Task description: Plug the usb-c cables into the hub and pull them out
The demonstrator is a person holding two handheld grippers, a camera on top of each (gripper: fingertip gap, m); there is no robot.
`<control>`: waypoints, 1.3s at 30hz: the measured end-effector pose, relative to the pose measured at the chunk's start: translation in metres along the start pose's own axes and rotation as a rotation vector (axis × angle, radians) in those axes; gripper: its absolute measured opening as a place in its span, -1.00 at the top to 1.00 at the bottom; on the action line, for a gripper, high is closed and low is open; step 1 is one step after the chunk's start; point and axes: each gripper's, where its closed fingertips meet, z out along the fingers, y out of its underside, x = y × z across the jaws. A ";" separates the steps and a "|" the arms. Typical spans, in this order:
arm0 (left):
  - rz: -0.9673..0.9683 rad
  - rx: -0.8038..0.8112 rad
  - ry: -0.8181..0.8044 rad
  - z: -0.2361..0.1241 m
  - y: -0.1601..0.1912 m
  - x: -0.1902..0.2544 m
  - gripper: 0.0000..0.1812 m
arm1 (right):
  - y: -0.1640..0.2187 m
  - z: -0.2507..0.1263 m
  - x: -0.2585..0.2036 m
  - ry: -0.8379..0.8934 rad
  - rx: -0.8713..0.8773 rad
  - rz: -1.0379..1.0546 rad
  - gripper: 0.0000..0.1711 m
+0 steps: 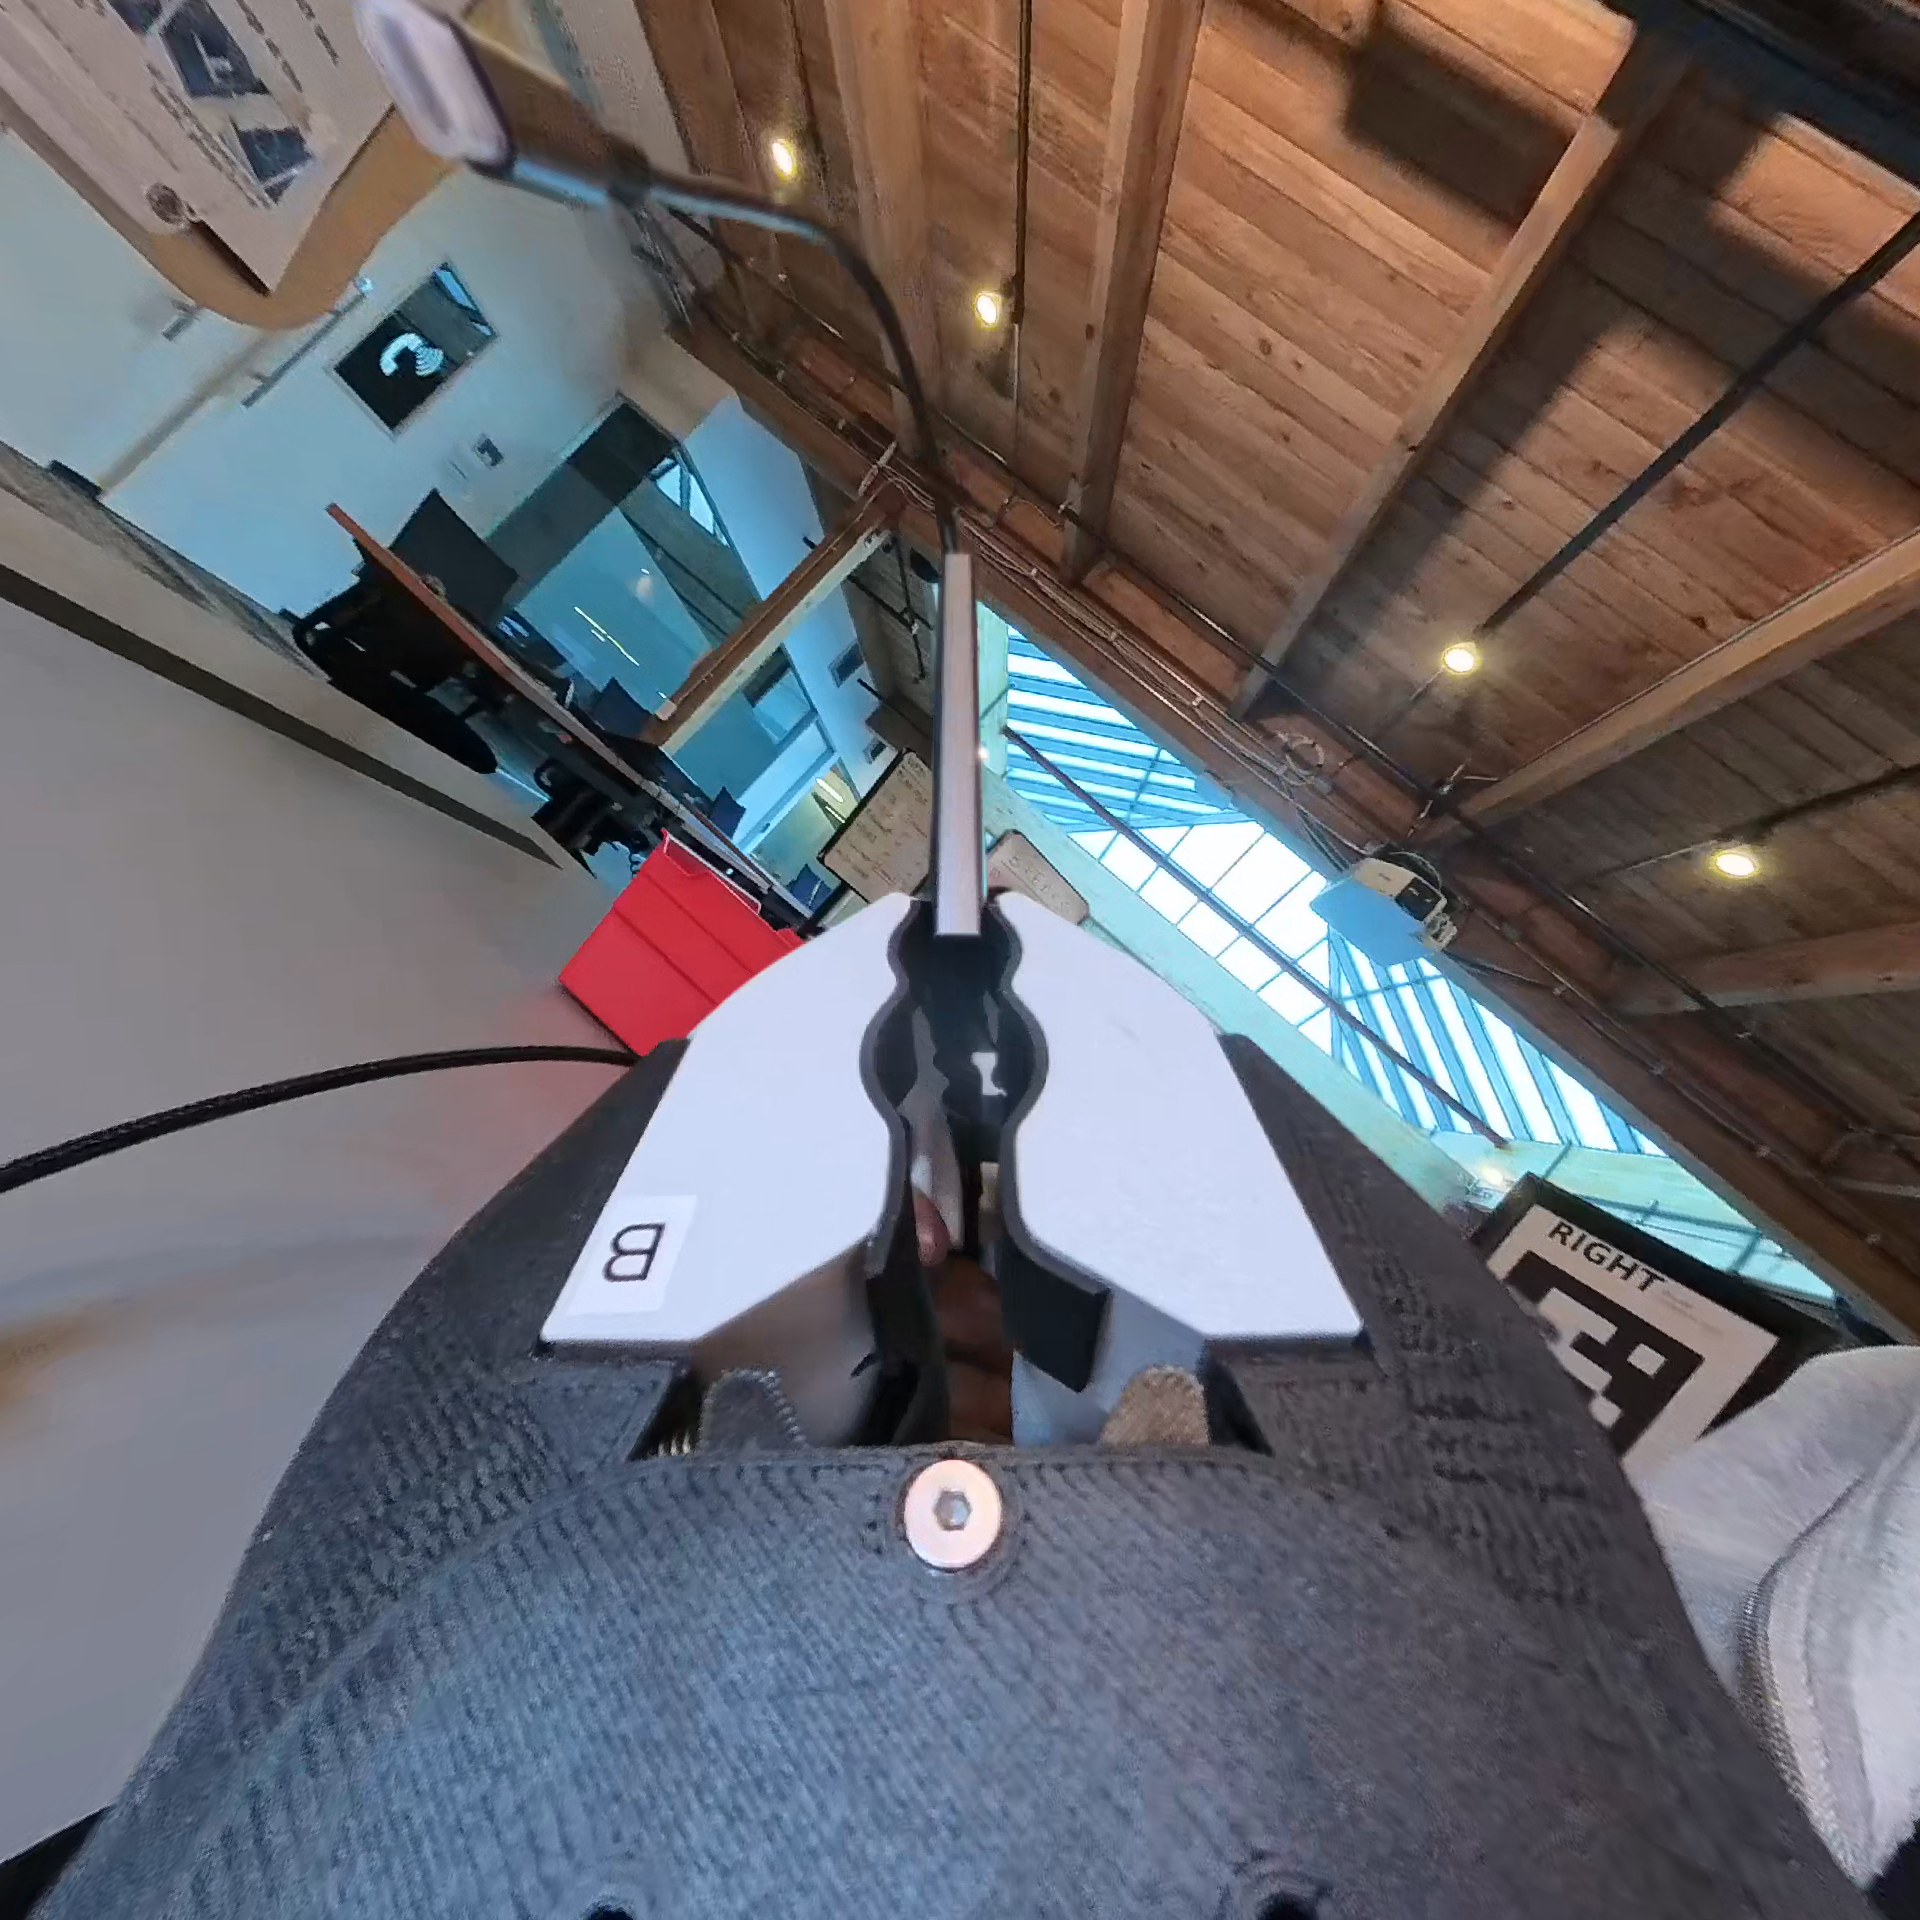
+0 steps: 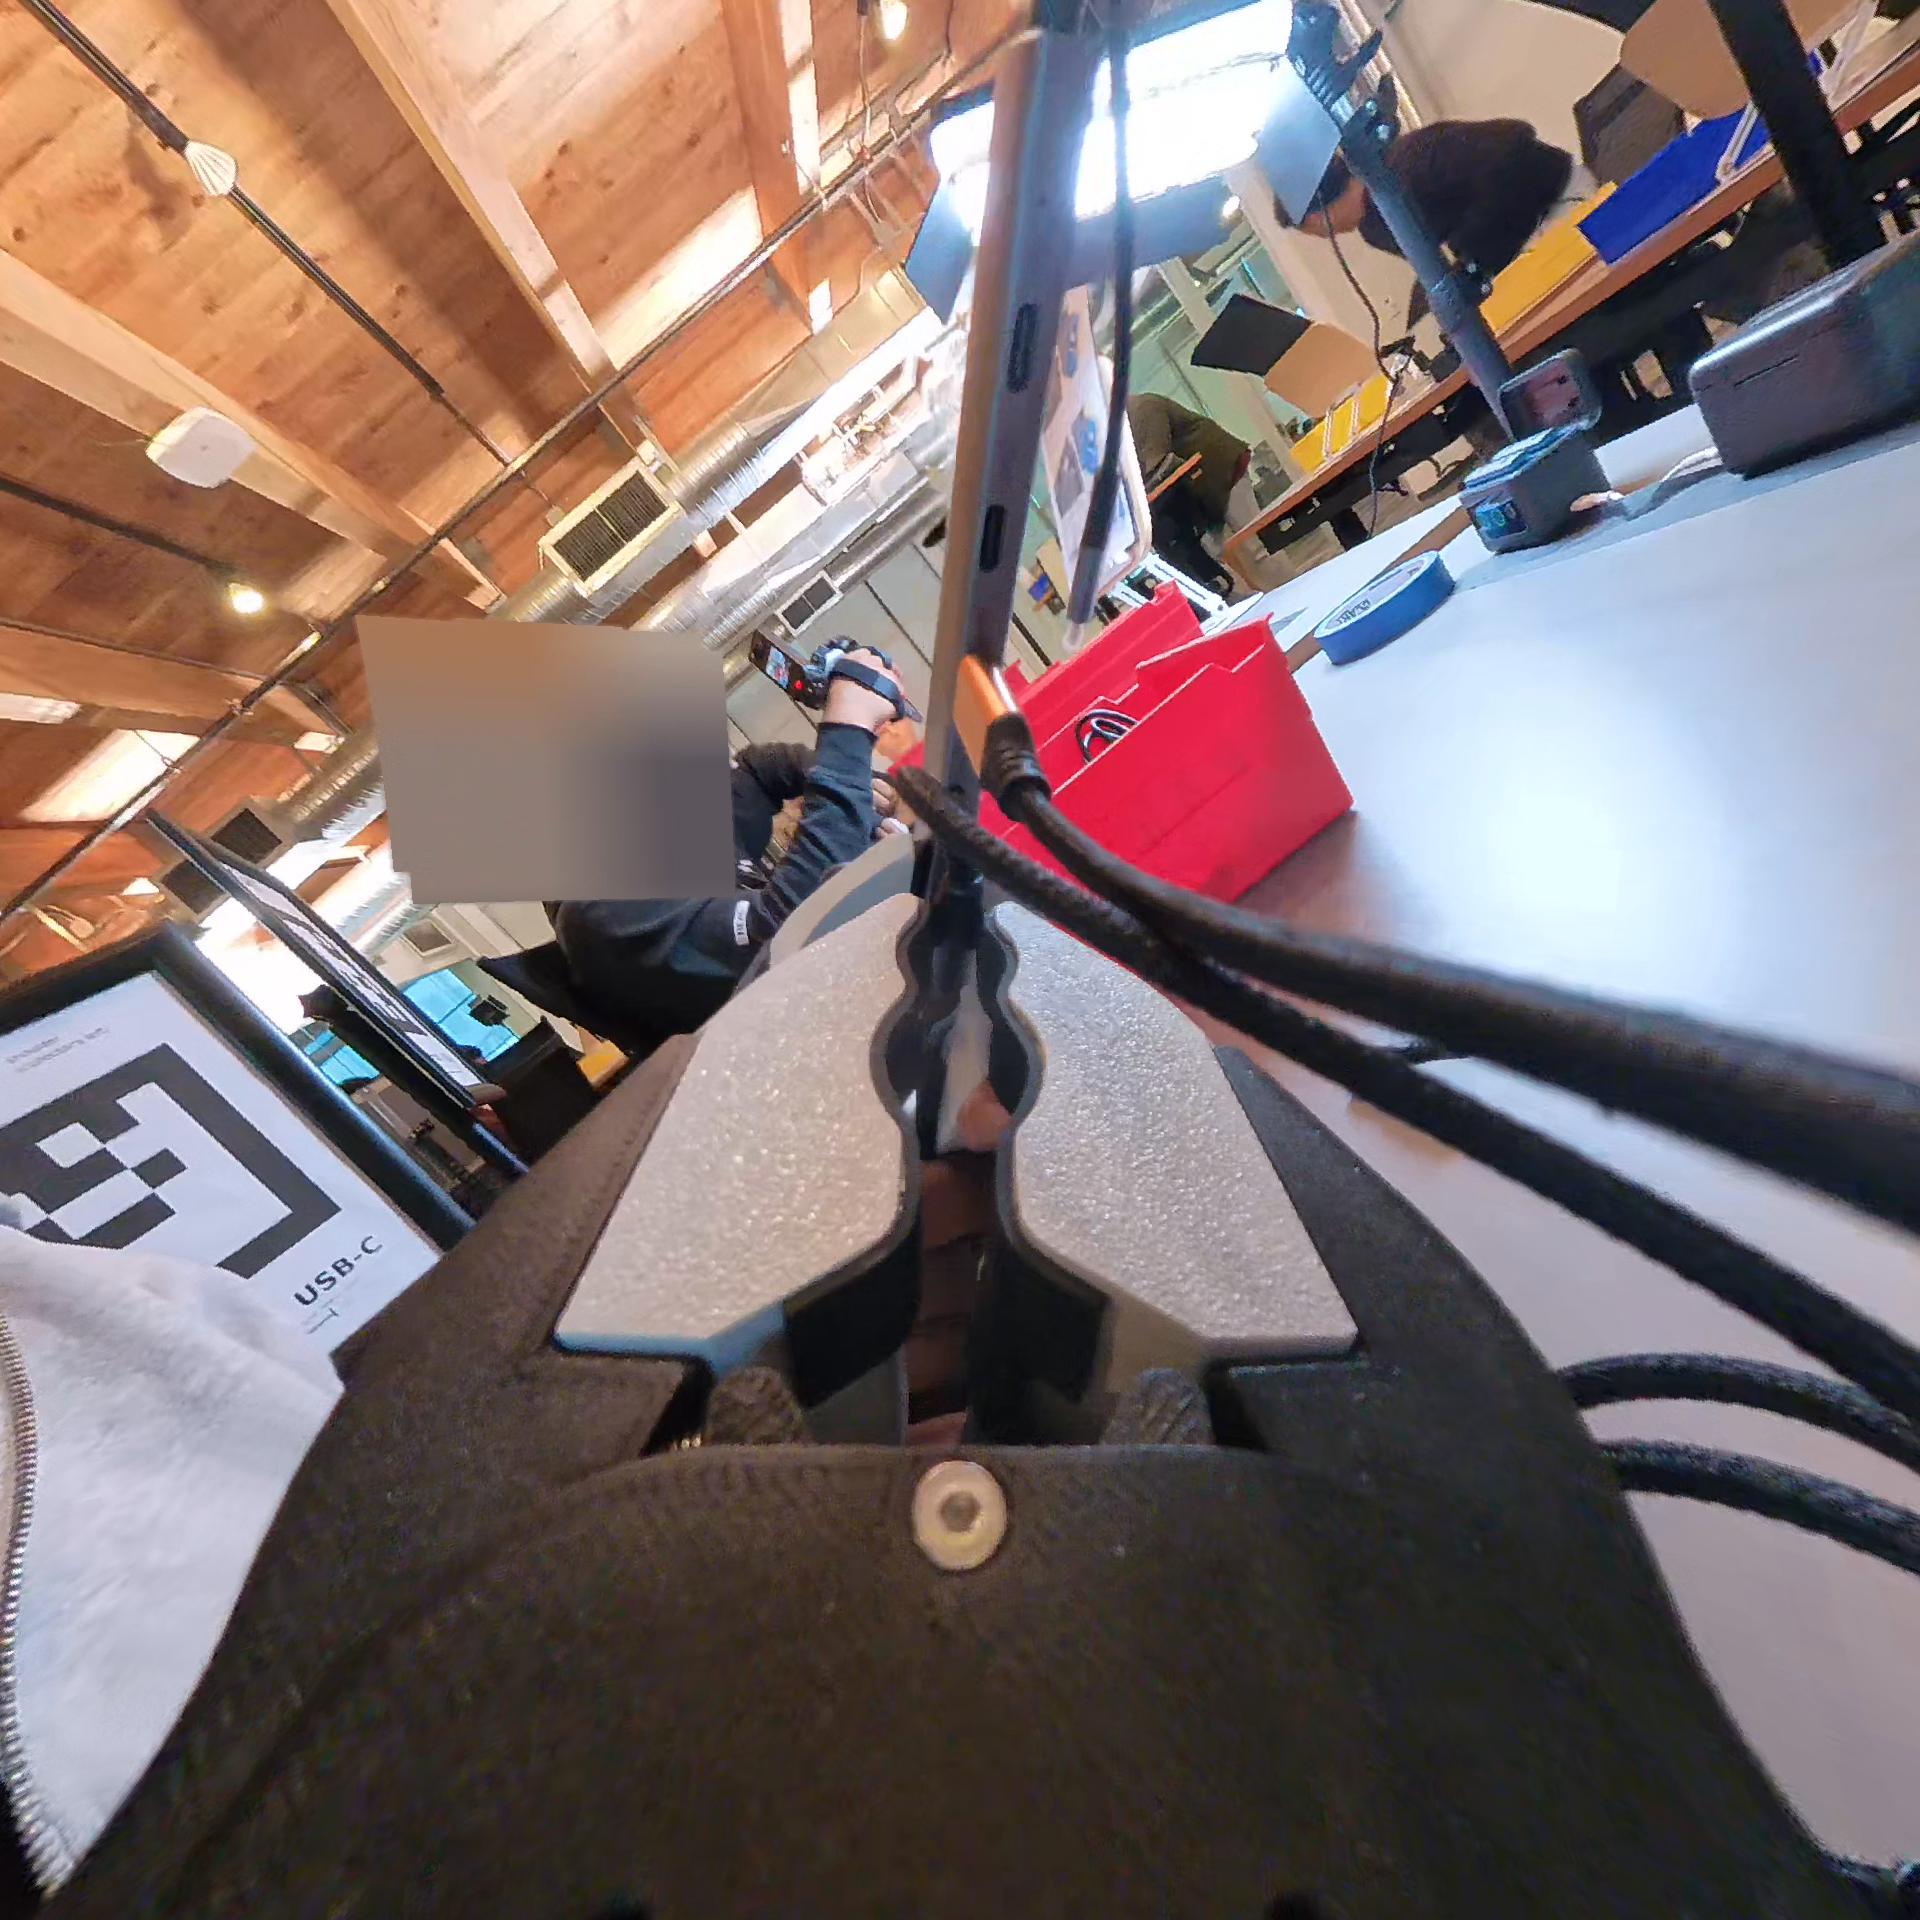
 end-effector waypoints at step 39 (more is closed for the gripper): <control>0.111 0.202 -0.132 -0.030 -0.045 -0.015 0.88 | -0.074 -0.060 -0.129 -0.104 -0.158 -0.249 0.91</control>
